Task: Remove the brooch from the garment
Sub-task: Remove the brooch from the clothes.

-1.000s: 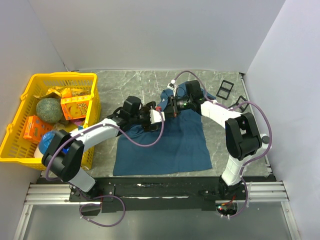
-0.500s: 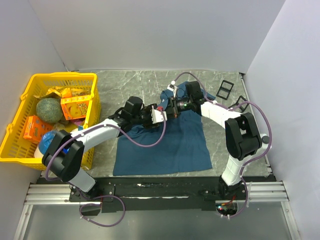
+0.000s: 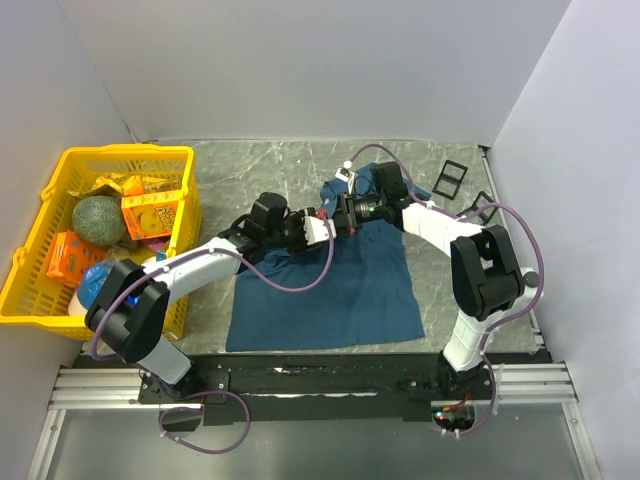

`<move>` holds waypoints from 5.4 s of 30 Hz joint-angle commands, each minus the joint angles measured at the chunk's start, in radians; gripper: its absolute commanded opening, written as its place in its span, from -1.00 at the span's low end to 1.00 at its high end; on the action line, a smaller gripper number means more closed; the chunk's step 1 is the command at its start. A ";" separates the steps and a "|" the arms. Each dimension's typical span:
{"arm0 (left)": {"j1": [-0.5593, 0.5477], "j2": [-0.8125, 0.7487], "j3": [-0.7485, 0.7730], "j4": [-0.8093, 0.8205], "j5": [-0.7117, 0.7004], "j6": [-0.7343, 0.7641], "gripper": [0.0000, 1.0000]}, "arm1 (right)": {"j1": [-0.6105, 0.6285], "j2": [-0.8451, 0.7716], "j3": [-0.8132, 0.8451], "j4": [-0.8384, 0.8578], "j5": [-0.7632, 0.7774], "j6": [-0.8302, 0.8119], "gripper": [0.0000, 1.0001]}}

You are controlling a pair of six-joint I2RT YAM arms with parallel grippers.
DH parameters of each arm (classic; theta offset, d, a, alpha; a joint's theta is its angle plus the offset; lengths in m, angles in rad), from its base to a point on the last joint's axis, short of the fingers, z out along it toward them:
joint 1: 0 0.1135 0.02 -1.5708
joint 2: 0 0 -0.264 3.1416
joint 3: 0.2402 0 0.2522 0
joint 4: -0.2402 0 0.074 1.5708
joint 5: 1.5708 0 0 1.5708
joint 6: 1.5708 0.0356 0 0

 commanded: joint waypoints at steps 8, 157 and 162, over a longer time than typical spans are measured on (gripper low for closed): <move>-0.014 -0.011 0.058 -0.086 0.147 0.030 -0.05 | -0.012 -0.064 0.112 -0.149 -0.013 -0.187 -0.02; 0.240 -0.204 0.199 -0.380 0.204 -0.341 0.92 | 0.162 -0.424 0.022 -0.439 0.452 -0.755 -1.00; 0.222 -0.294 0.132 -0.350 0.072 -0.232 0.92 | 0.142 -0.452 0.000 -0.433 0.411 -0.744 -1.00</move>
